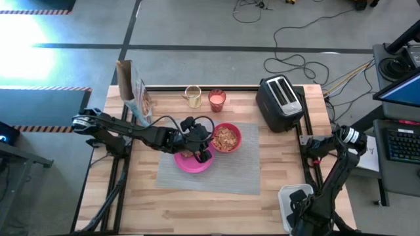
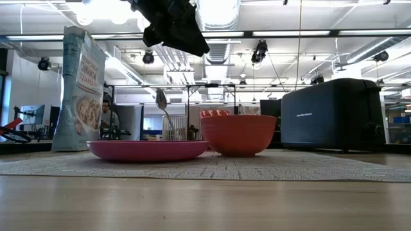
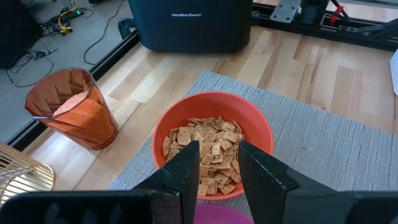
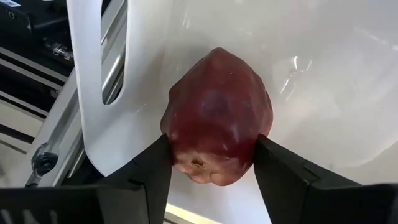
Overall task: Arrange a breakfast setting
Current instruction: Put the apple on the gray placemat to the bottom right of the pink plate and red bowl
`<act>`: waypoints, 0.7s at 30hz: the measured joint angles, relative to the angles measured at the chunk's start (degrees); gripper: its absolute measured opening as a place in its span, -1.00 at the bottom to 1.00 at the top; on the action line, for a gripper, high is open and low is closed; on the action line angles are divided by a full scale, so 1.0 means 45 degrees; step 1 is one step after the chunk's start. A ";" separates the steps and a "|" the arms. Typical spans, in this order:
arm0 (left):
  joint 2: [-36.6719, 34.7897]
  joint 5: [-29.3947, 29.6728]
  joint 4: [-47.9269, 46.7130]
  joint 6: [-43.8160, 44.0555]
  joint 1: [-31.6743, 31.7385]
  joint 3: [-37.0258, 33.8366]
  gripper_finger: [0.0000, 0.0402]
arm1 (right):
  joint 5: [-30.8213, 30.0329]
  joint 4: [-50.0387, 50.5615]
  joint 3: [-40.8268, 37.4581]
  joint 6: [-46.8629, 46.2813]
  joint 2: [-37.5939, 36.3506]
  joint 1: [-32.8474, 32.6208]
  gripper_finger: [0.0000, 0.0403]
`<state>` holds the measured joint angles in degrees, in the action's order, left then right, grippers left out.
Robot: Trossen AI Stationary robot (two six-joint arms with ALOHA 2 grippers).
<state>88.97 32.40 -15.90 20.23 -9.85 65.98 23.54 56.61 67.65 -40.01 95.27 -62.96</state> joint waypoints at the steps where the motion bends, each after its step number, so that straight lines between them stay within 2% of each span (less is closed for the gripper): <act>1: 0.0000 0.0005 0.0004 0.0000 0.0000 0.0000 -0.53 | 0.0018 0.0027 0.0046 -0.0004 0.0004 0.0000 -0.09; 11: 0.0000 0.0005 0.0014 0.0001 -0.0001 0.0000 -0.53 | 0.0304 0.0295 0.0785 -0.0214 -0.0210 -0.0010 -0.10; 21: 0.0000 0.0005 0.0023 0.0005 -0.0005 0.0000 -0.53 | 0.0078 0.1752 0.0882 -0.2262 -0.2110 -0.0010 -0.15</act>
<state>88.97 32.42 -15.80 20.25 -9.87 65.98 23.89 64.49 71.61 -50.19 85.77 -63.00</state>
